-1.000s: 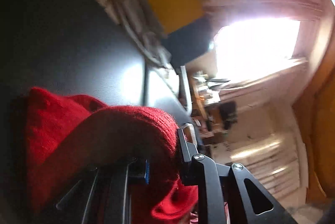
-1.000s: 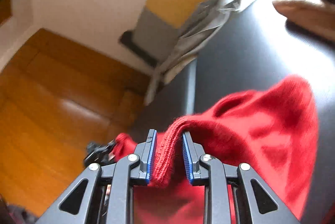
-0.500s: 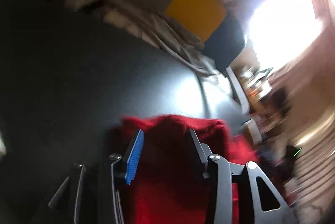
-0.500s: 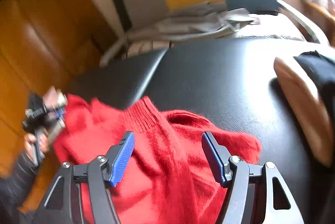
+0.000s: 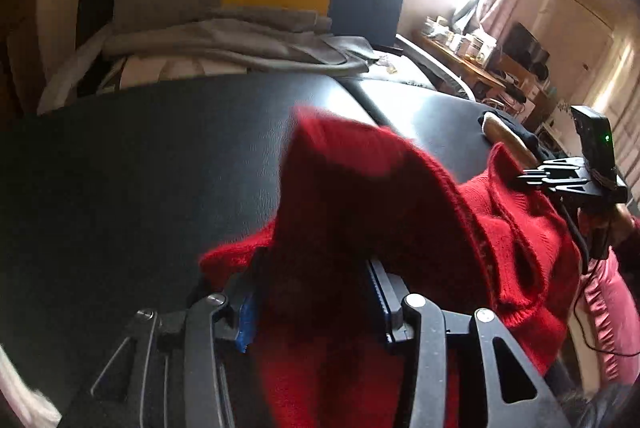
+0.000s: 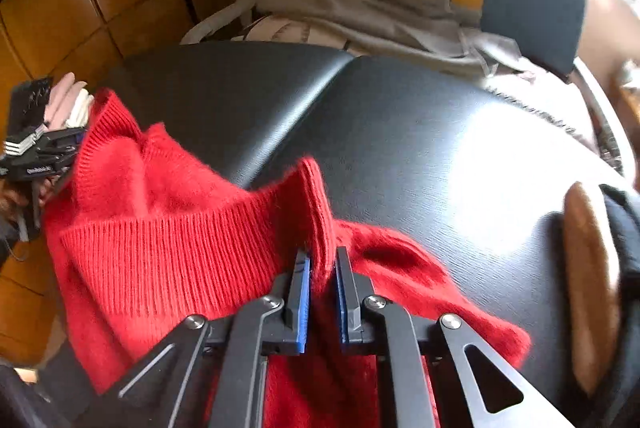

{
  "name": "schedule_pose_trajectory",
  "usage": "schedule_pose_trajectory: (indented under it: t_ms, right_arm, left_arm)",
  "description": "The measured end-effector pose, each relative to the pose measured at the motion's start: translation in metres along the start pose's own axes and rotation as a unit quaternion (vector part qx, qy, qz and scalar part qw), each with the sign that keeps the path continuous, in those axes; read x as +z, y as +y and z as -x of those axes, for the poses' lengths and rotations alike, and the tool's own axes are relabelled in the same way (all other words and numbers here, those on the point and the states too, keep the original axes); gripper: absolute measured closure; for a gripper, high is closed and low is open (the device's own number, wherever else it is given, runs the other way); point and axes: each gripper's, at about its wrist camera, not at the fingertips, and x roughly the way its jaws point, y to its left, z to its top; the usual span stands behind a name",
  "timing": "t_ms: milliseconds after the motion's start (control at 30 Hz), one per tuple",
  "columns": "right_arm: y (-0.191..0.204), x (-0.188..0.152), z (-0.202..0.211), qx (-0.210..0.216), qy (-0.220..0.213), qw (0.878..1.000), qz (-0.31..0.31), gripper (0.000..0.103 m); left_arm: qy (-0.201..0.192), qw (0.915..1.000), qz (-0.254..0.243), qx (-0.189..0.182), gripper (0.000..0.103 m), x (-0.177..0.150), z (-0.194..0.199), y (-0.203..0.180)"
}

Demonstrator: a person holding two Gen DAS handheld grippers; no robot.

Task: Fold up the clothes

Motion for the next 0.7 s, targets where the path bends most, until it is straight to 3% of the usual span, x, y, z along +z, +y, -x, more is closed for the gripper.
schedule_pose_trajectory:
  t_ms: [67, 167, 400, 433, 500, 700]
  right_arm:
    - [-0.010, -0.007, 0.009, -0.010, -0.012, 1.000, -0.017, 0.092]
    - [-0.026, -0.006, 0.022, -0.024, -0.038, 0.997, -0.058, 0.092]
    - [-0.082, -0.032, 0.007, -0.049, -0.033, 0.980, -0.188, 0.092]
    - [-0.087, -0.039, 0.004, -0.048, -0.032, 0.978, -0.201, 0.092]
    - [-0.095, -0.047, 0.006, -0.049, -0.040, 0.973, -0.221, 0.092]
    - [-0.117, -0.065, 0.025, -0.113, -0.041, 0.962, -0.245, 0.094]
  left_arm:
    - [-0.009, 0.9998, 0.011, 0.014, 0.058, 0.003, 0.001, 0.005]
    - [-0.005, 0.9983, 0.058, -0.003, 0.058, 0.007, -0.002, 0.023]
    - [0.058, 0.9982, 0.012, -0.005, 0.060, -0.001, -0.036, 0.001]
    - [0.055, 0.9983, 0.021, -0.003, 0.065, -0.001, -0.034, 0.001]
    - [0.049, 0.9975, 0.051, -0.005, 0.096, 0.000, -0.026, 0.008]
    - [0.069, 0.9940, 0.084, 0.011, 0.097, -0.011, -0.028, 0.017]
